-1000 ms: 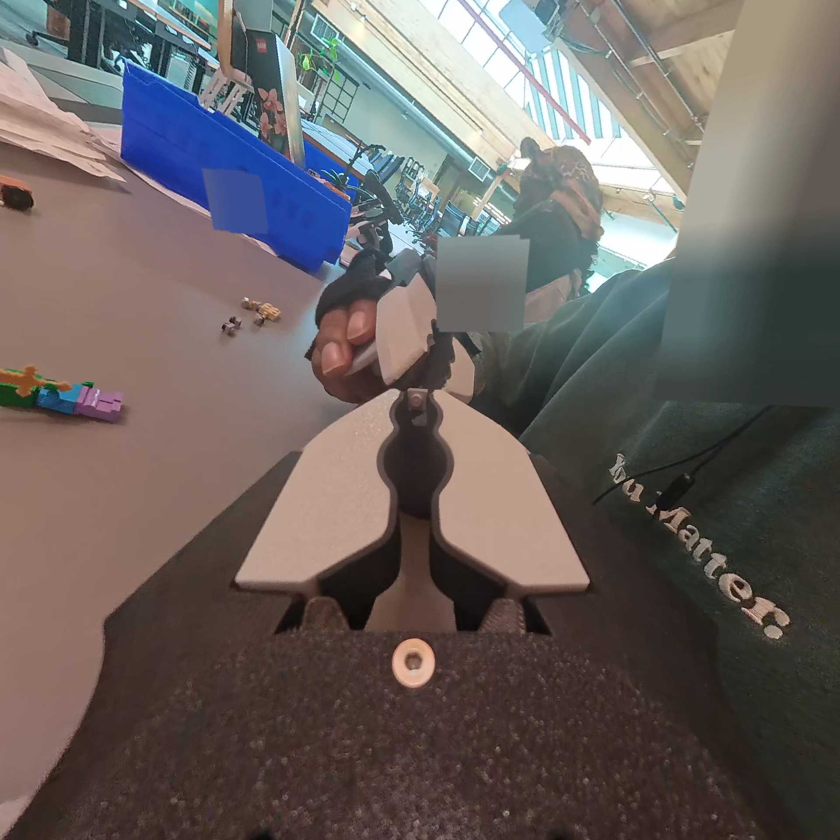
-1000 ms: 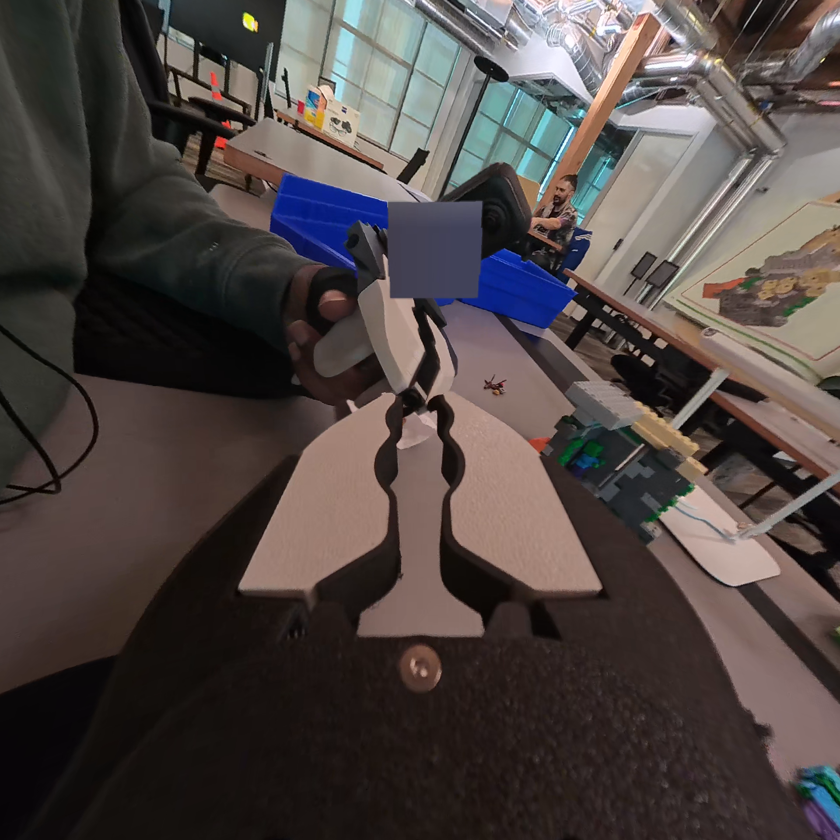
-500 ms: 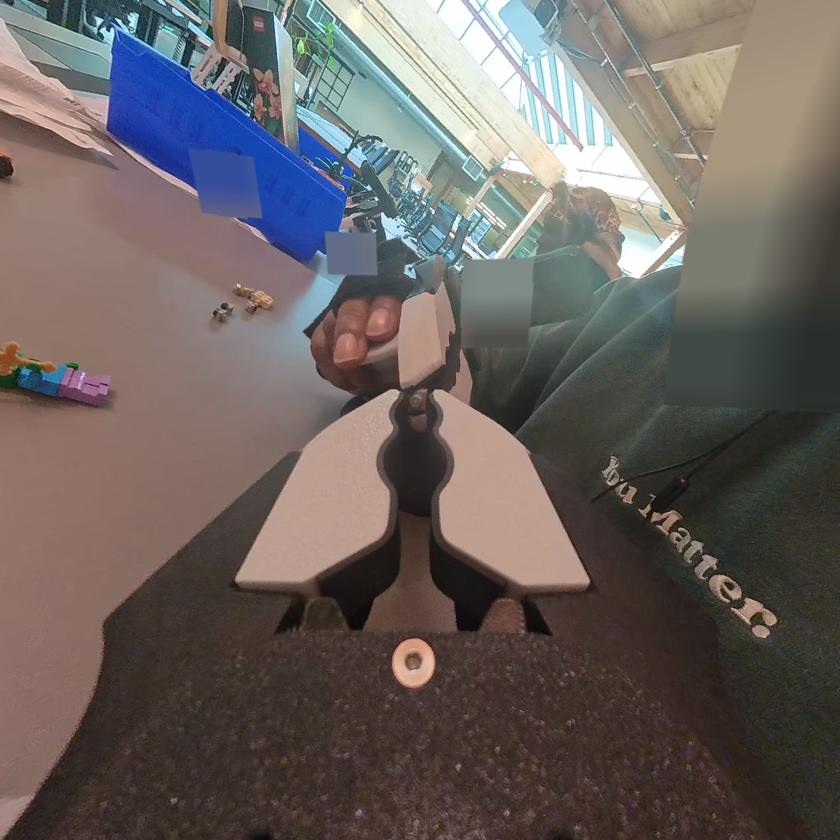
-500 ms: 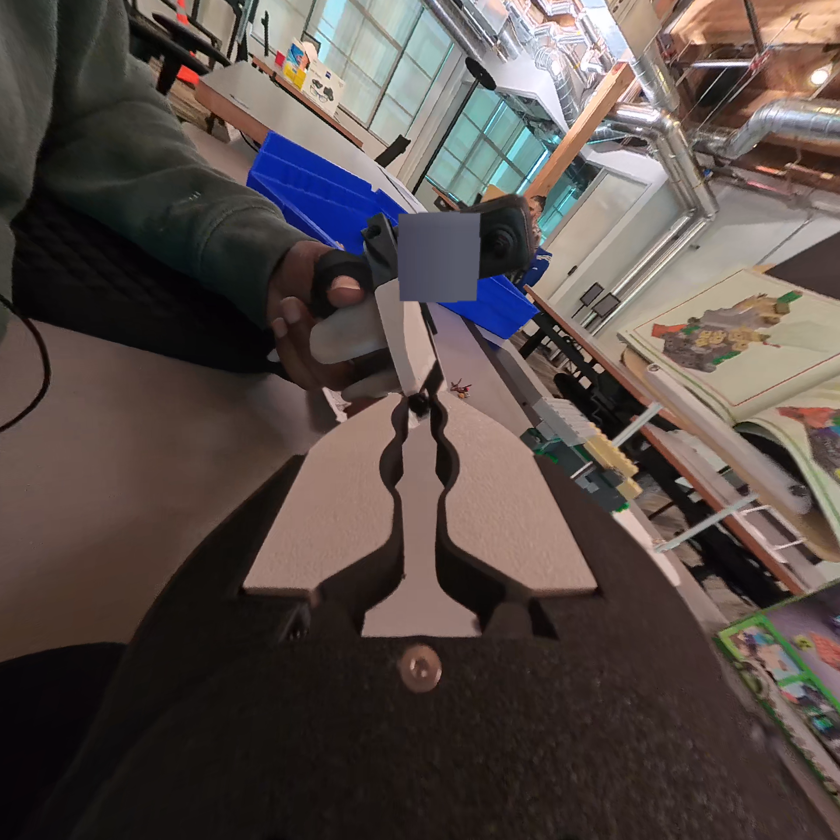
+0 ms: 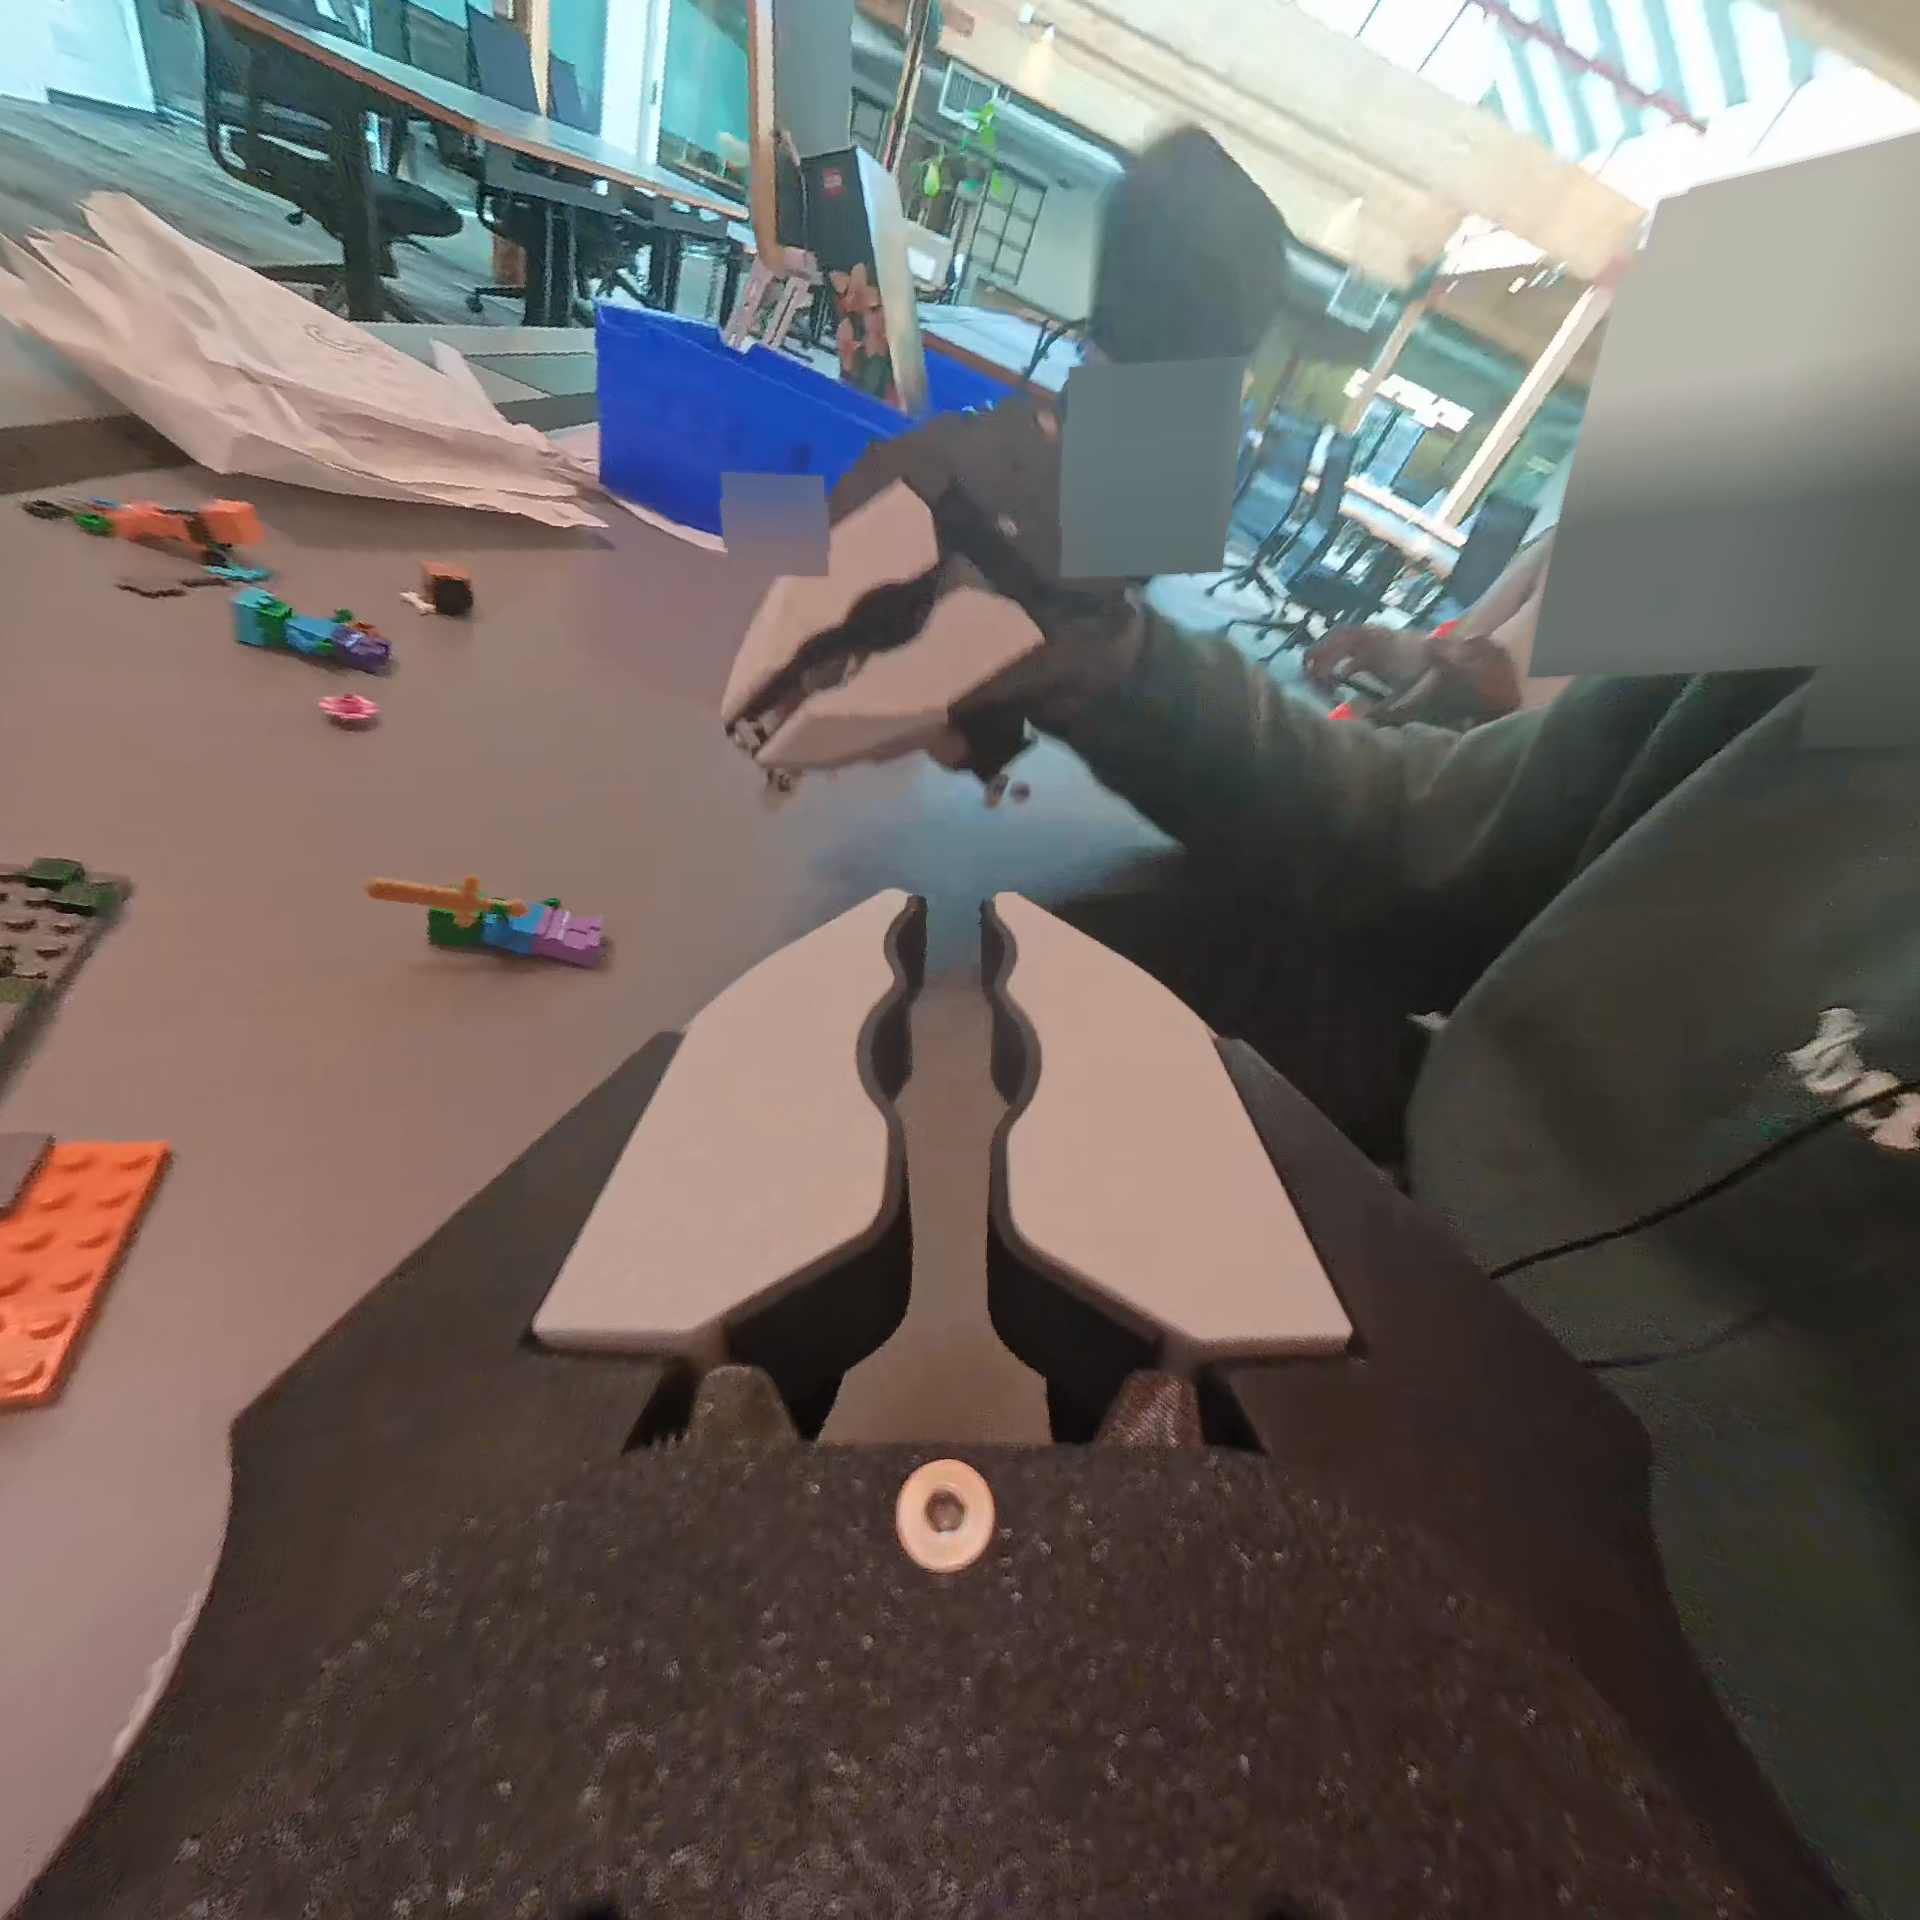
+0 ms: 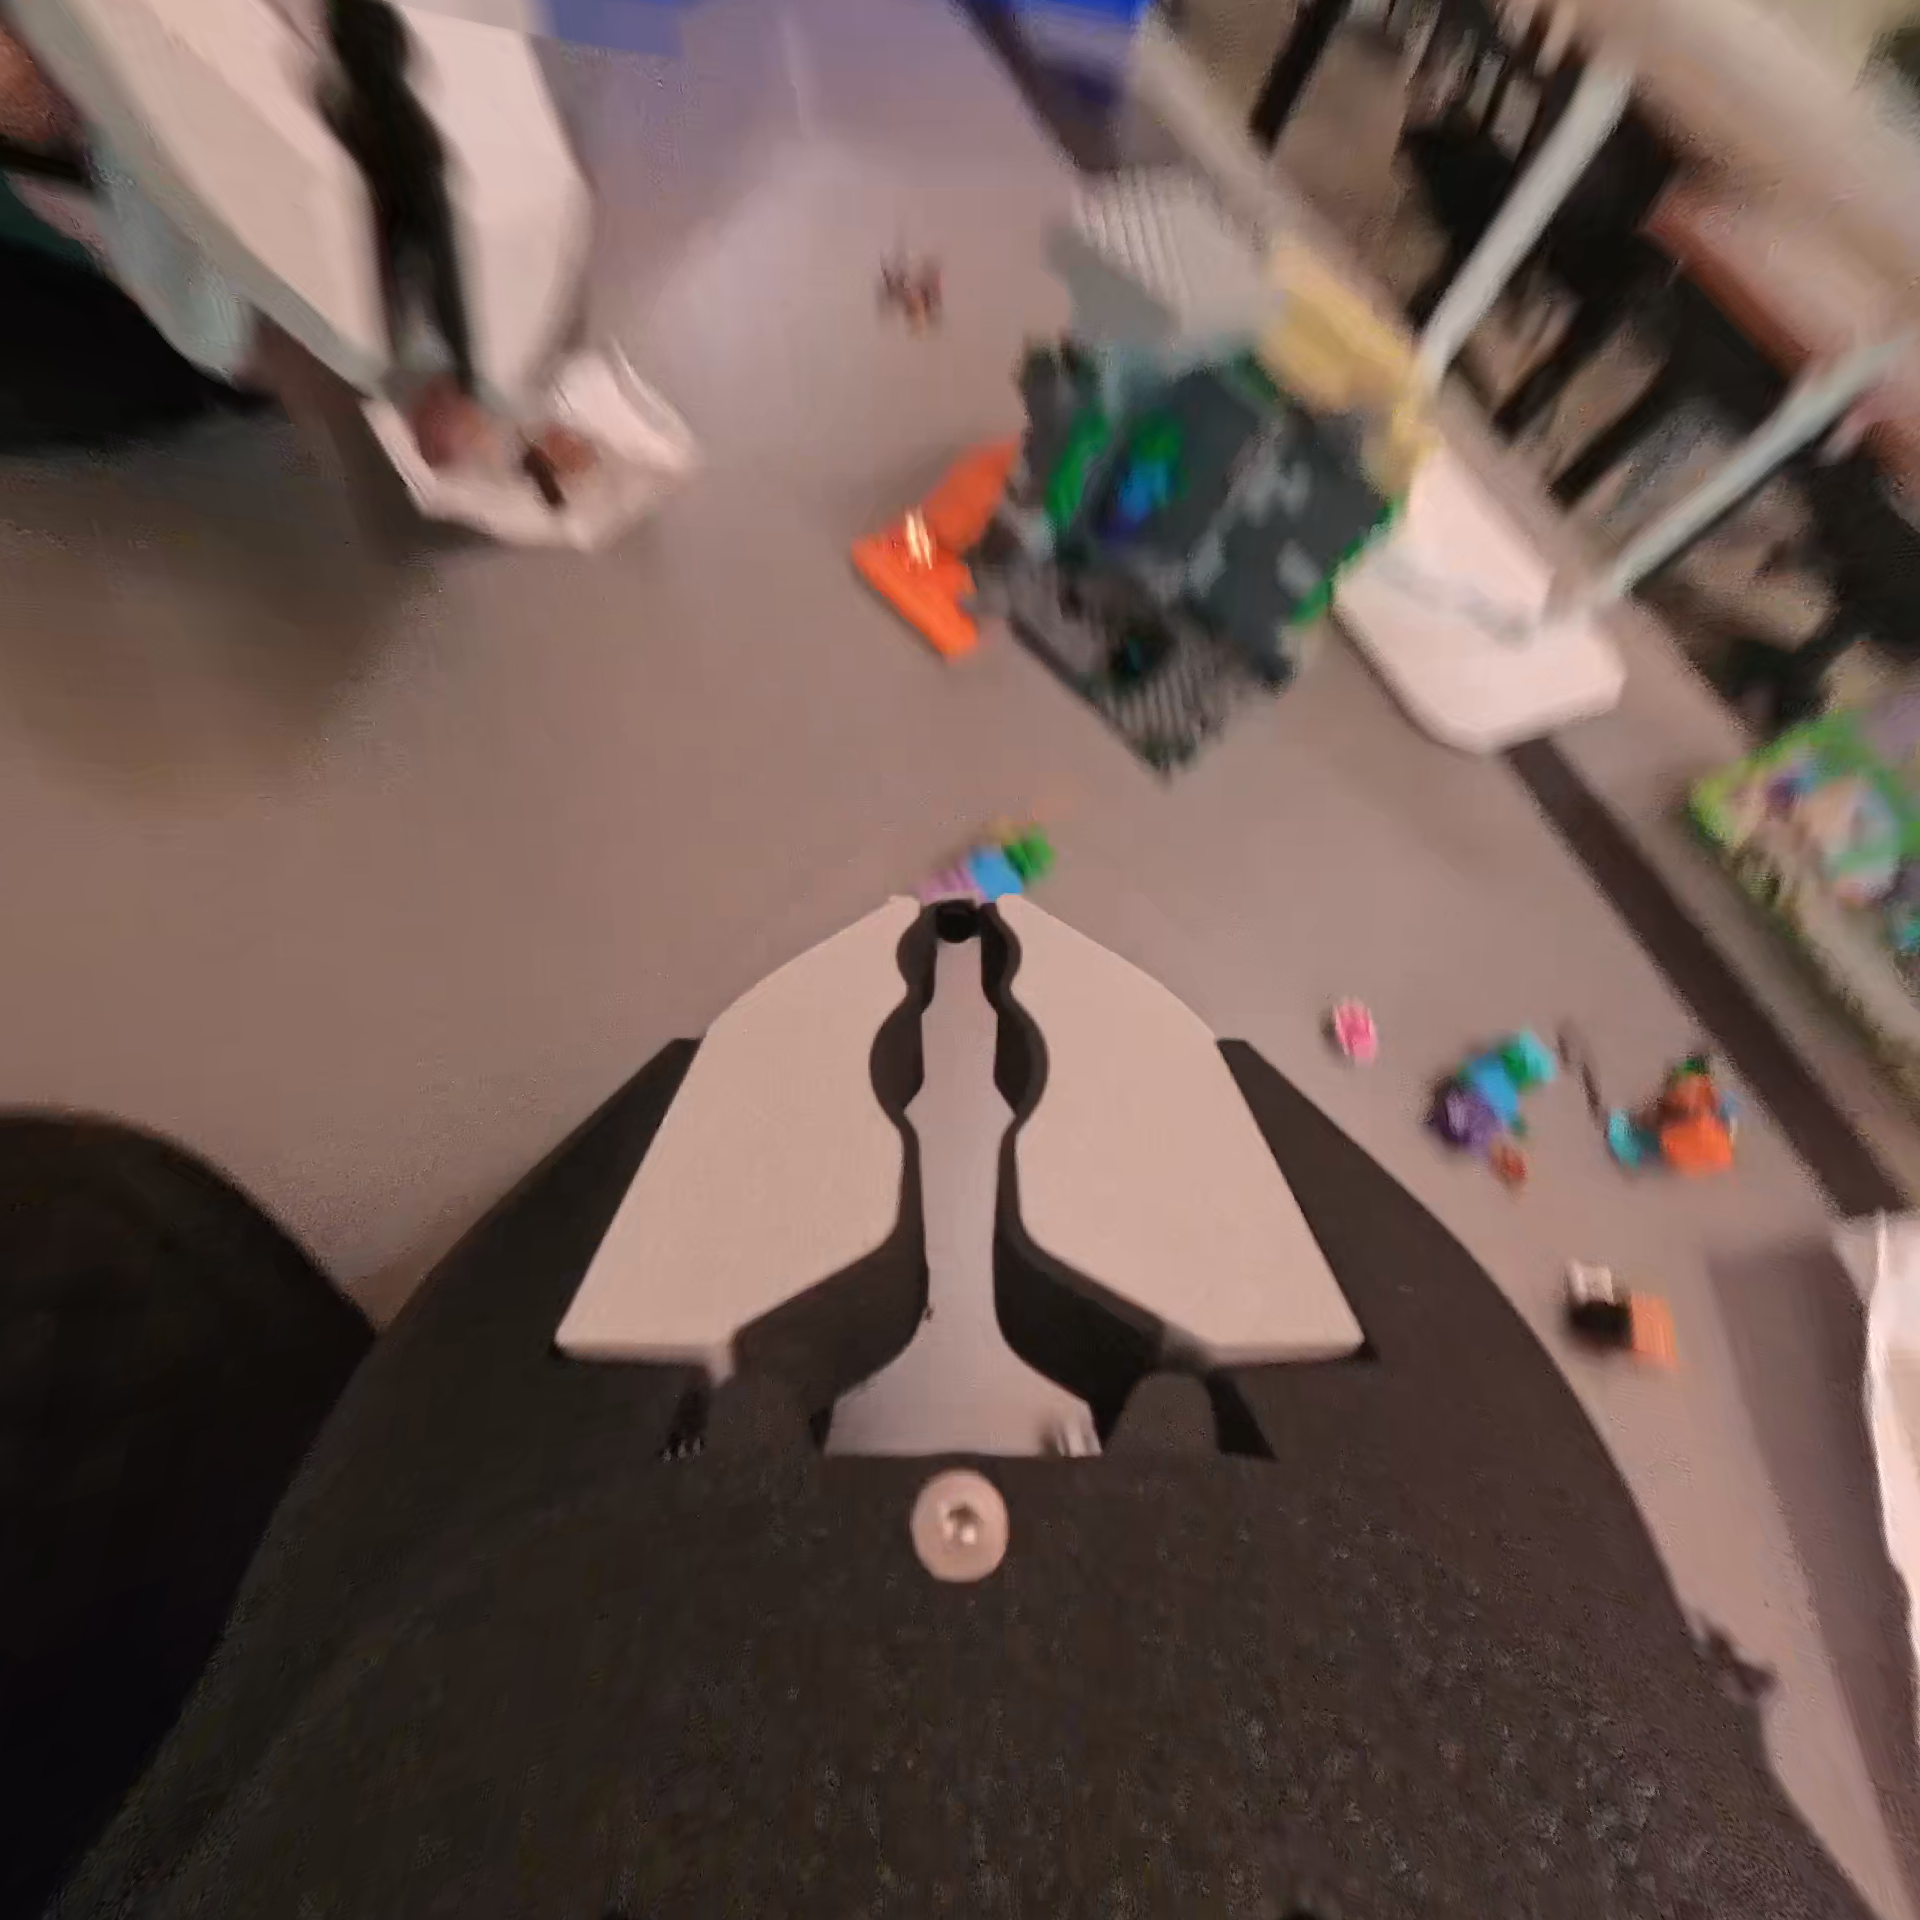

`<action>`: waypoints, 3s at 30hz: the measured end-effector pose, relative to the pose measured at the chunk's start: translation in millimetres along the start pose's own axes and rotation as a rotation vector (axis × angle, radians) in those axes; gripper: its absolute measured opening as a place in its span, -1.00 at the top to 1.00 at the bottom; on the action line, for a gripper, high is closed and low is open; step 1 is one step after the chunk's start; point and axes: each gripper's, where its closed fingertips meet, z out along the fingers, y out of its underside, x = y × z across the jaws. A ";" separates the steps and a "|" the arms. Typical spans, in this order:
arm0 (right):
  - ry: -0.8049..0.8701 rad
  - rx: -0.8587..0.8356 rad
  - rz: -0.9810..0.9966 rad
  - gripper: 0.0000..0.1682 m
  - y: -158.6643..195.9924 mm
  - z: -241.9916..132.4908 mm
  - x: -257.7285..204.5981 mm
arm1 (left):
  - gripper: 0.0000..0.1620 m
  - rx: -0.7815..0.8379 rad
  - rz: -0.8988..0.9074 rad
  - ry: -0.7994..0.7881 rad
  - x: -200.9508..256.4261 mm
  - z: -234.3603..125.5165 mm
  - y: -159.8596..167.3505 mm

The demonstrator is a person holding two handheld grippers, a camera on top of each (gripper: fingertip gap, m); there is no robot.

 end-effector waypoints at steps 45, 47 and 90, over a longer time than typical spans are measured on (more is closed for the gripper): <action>-0.490 0.378 0.483 0.78 2.1 -102.8 -20.4 | 0.87 -0.063 0.365 -0.156 8.1 -6.8 12.7; -0.614 0.495 0.500 0.78 -26.0 -103.2 -33.9 | 0.83 -0.052 0.403 -0.155 13.2 -4.3 11.8; -0.593 0.398 0.155 0.87 -103.1 -4.2 -116.2 | 0.92 0.138 0.270 -0.016 40.5 -13.5 -16.9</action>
